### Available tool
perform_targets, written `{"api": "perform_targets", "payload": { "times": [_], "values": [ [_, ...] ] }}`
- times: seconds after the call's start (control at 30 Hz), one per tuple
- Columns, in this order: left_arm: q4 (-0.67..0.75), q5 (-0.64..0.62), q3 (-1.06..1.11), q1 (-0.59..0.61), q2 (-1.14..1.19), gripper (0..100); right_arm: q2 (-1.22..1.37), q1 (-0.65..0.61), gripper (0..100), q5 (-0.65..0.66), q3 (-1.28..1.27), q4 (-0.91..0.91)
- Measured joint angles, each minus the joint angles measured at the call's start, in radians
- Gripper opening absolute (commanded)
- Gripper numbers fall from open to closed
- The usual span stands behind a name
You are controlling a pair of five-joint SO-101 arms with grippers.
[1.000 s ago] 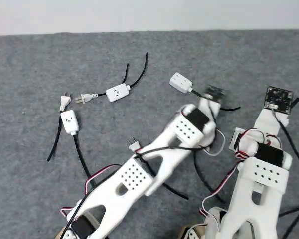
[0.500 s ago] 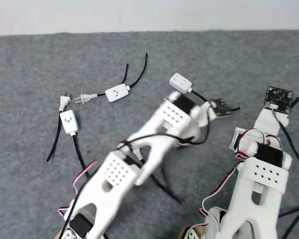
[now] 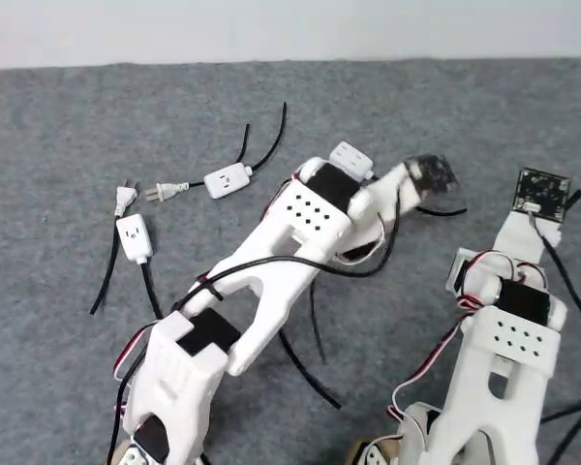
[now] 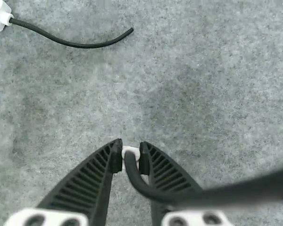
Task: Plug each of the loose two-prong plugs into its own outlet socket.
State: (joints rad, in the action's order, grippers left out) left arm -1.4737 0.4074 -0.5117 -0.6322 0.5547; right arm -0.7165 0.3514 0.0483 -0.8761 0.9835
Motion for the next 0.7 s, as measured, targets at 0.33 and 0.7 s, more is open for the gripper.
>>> {"api": "perform_targets", "payload": {
  "times": [0.33, 0.7],
  "values": [
    [0.267, -0.074, 0.097, -0.087, 0.210, 2, 0.000, 0.000, 0.8, 0.000, -0.035, -0.038],
    [0.109, -0.262, -0.071, -0.117, 0.293, 24, 0.000, 0.000, 0.8, 0.000, -0.035, -0.040]
  ]
}}
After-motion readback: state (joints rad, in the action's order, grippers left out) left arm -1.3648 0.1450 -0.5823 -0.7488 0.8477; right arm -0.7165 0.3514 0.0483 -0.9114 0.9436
